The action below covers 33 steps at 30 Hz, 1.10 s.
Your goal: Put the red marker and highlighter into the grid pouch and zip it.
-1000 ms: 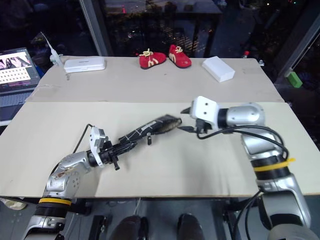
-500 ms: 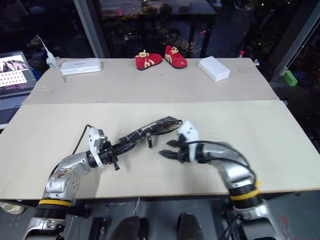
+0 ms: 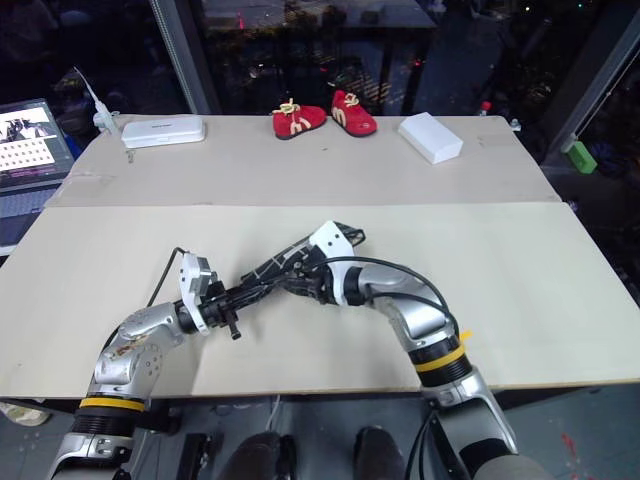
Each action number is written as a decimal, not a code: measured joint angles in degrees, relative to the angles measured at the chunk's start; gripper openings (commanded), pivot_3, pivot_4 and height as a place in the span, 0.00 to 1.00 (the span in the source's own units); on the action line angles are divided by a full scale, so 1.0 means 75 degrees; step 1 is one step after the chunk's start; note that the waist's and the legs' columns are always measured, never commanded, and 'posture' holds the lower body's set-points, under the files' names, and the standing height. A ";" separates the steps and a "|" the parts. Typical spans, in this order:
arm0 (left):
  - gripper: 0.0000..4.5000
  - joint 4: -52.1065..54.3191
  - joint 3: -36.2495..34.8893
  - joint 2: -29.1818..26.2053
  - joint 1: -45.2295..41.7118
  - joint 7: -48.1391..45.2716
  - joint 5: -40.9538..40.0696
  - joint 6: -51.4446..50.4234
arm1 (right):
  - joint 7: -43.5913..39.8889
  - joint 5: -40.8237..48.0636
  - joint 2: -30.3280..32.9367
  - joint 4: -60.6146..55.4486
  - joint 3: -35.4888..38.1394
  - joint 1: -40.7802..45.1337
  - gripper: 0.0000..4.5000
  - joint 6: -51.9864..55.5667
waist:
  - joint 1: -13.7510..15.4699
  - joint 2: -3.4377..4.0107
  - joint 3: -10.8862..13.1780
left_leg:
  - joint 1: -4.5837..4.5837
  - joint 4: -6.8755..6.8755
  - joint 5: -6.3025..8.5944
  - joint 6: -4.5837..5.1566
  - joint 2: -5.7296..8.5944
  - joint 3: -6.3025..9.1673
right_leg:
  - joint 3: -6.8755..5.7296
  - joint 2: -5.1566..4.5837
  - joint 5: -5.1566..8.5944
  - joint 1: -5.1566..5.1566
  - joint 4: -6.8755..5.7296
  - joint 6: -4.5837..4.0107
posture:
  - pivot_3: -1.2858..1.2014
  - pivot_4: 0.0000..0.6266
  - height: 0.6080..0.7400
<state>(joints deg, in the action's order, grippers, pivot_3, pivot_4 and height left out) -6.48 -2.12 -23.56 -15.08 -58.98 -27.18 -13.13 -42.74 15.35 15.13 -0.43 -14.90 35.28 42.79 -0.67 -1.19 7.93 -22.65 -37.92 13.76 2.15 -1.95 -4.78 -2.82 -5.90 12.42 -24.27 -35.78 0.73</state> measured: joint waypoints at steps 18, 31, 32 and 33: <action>0.00 0.0172 0.0042 0.0001 0.0178 0.0058 -0.0002 -0.0053 | -0.0388 0.0160 0.1234 0.0152 0.0587 -0.0121 0.01 -0.0257 | 0.0011 -0.0001 0.0000 | -0.0001 0.0000 0.0000 0.0000 -0.0001 0.0000 | 0.0001 -0.0004 0.0000 0.0001 0.0005 0.0000 | 0.52 0.24 1.00; 0.00 0.0522 0.0112 -0.0003 0.0359 0.0120 -0.0007 -0.0185 | -0.0663 0.0228 0.2438 0.0780 0.1499 -0.0370 0.01 -0.0887 | -0.0018 -0.0002 0.0001 | 0.0002 0.0002 0.0002 0.0002 -0.0001 -0.0003 | 0.0011 0.0005 0.0001 0.0000 0.0007 0.0001 | 0.52 0.24 1.00; 0.00 0.0535 0.0112 -0.0003 0.0358 0.0121 -0.0008 -0.0226 | -0.0663 0.0228 0.2436 0.0792 0.1500 -0.0370 0.01 -0.0904 | -0.0013 -0.0003 0.0002 | 0.0002 0.0002 0.0002 0.0002 -0.0001 -0.0003 | 0.0010 0.0005 0.0001 0.0000 0.0007 0.0001 | 0.52 0.24 1.00; 0.00 0.0541 0.0112 -0.0003 0.0359 0.0121 -0.0008 -0.0247 | -0.0658 0.0228 0.2433 0.0797 0.1500 -0.0370 0.01 -0.0932 | -0.0009 -0.0003 0.0002 | 0.0002 0.0002 0.0002 0.0002 -0.0001 -0.0003 | 0.0010 0.0004 0.0001 0.0000 0.0007 0.0001 | 0.52 0.24 1.00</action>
<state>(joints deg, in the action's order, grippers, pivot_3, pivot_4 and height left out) -2.43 -1.28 -23.59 -12.39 -58.07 -27.24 -14.98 -47.68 17.05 33.38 5.54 -3.66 32.50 35.79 -0.74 -1.21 7.94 -22.63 -37.90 13.78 2.17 -1.96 -4.80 -2.74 -5.87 12.43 -24.27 -35.73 0.74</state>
